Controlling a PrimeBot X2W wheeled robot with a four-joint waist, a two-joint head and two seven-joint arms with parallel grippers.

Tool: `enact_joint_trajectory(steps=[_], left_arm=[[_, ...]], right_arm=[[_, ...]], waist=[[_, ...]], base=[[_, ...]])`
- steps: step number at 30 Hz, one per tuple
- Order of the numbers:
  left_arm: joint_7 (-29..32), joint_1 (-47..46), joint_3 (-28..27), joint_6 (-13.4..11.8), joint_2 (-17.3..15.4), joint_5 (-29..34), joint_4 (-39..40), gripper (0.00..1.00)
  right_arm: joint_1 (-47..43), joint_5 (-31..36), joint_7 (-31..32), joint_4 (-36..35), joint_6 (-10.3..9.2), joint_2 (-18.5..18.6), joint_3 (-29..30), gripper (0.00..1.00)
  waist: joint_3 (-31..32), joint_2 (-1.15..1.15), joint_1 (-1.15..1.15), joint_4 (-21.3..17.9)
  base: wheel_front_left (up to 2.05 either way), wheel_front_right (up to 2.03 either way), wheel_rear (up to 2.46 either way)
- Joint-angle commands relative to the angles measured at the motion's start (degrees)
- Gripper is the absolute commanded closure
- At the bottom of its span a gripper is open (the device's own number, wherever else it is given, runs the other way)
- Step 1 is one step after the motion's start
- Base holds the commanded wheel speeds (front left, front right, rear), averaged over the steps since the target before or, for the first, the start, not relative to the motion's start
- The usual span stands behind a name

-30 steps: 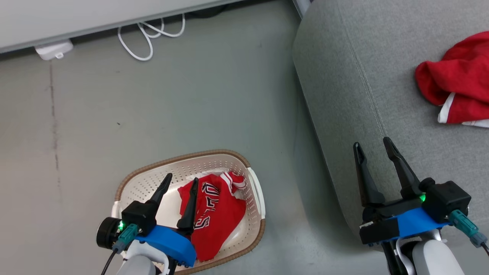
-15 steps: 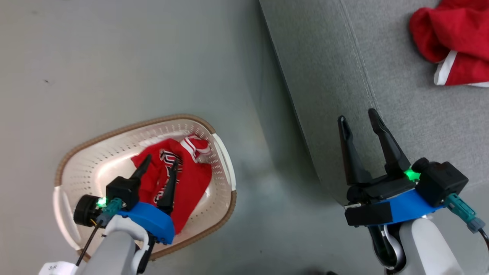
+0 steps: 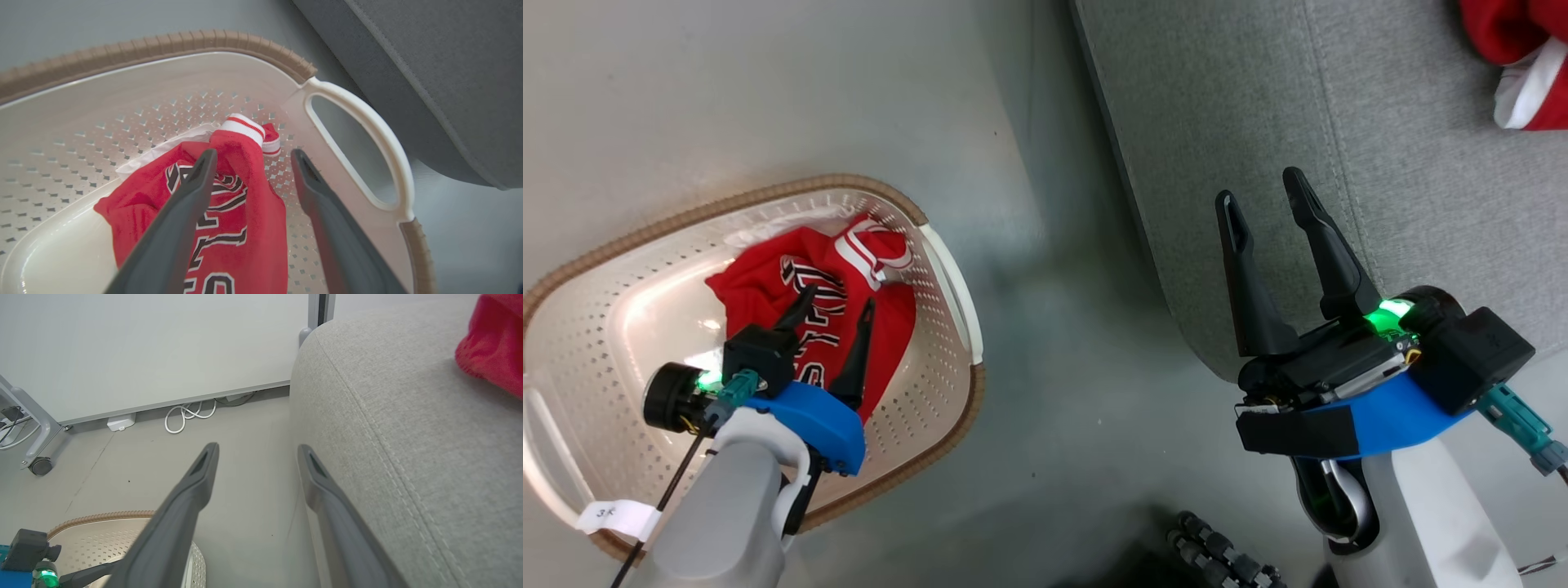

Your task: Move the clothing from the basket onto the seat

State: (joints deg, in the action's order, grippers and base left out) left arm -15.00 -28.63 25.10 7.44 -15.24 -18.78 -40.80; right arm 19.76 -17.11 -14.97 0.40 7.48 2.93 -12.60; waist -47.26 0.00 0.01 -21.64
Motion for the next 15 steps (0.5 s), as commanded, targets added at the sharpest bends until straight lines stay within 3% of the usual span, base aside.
enact_joint_trajectory(steps=[1, 15], left_arm=[[-0.3, -1.3, 0.4, 0.1, -0.6, -0.2, -0.8, 0.0], [1.0, -5.2, 1.5, 0.0, -1.1, -1.8, -9.8, 0.0]], right_arm=[[1.2, -0.5, -0.3, -0.5, 0.04, -0.1, -0.2, 0.0], [1.4, -3.0, -0.3, -1.8, 0.04, -0.1, -1.6, 0.0]], waist=[[-1.6, 0.0, -0.01, -0.6], [-5.4, 0.0, -0.01, -2.9]], base=[[0.0, 0.0, 0.0], [0.0, 0.0, 0.0]])
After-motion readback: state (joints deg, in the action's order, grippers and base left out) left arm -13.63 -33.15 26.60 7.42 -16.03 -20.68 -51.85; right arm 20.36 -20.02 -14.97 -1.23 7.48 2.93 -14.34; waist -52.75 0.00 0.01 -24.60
